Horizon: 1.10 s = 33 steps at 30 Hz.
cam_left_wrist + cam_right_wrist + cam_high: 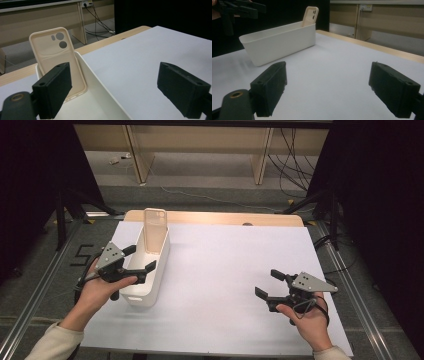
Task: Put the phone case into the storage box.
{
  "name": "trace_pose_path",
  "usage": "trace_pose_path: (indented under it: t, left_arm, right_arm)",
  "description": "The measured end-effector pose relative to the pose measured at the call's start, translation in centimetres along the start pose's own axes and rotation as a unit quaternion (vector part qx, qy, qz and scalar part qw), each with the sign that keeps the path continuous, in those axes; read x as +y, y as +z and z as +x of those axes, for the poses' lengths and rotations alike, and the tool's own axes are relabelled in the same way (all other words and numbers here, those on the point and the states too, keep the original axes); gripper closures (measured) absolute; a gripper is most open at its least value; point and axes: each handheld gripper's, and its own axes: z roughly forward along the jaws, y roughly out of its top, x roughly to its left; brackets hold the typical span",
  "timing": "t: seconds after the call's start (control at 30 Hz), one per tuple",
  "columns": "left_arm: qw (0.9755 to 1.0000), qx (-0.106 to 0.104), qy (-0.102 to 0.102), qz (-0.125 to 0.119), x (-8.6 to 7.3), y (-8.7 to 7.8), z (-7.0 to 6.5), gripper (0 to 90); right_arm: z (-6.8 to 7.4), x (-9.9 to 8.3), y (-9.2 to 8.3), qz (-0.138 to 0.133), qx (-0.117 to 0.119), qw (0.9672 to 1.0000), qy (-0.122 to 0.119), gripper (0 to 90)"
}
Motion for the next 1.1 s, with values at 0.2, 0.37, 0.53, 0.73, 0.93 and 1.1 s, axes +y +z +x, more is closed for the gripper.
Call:
trace_pose_path:
  t: [0.2,0.37,0.53,0.73,0.93,1.1]
  left_arm:
    - [0.9999,-0.008,-0.006,-0.006,-0.5,-0.4,-0.7,12.1]
    - [0.9998,-0.017,-0.004,-0.009,-0.8,-0.5,-1.4,12.1]
    - [0.9997,-0.022,0.002,-0.008,-1.1,-0.5,-1.9,12.1]
    - [0.9996,-0.026,0.003,-0.009,-1.4,-0.6,-2.3,12.1]
    - [0.9996,-0.025,0.003,-0.009,-1.5,-0.7,-2.4,12.2]
    - [0.9996,-0.024,0.005,-0.012,-1.6,-0.7,-2.3,12.4]
  right_arm:
    - [-0.1,0.0,-0.1,0.001,-0.005,1.0,-0.001,16.2]
    - [0.0,0.1,0.0,0.0,-0.002,1.0,-0.002,16.2]
    - [-0.1,0.0,-0.1,0.002,-0.002,1.0,-0.003,16.2]
    - [-0.1,0.0,-0.1,0.003,-0.002,1.0,0.001,16.2]
    - [0.0,0.0,-0.1,0.003,-0.002,1.0,0.002,16.2]
    - [-0.1,0.0,-0.1,0.003,-0.002,1.0,0.001,16.2]
